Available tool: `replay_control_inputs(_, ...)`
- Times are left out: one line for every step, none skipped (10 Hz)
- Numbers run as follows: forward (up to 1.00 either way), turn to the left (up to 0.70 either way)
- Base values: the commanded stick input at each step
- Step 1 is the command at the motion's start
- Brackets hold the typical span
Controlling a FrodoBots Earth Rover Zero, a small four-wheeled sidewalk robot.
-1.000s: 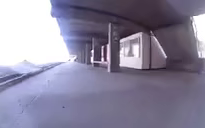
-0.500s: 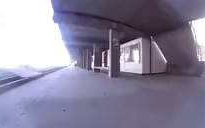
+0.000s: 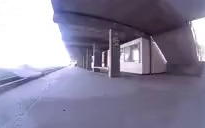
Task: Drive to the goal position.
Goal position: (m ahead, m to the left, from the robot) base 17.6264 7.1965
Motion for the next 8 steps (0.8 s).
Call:
replay_control_inputs(0.04,0.0)
replay_control_inputs(0.25,0.01)
replay_control_inputs(0.94,0.01)
replay_control_inputs(0.94,0.01)
replay_control_inputs(0.94,0.01)
replay_control_inputs(0.95,0.01)
replay_control_inputs(0.95,0.01)
replay_control_inputs(0.95,0.12)
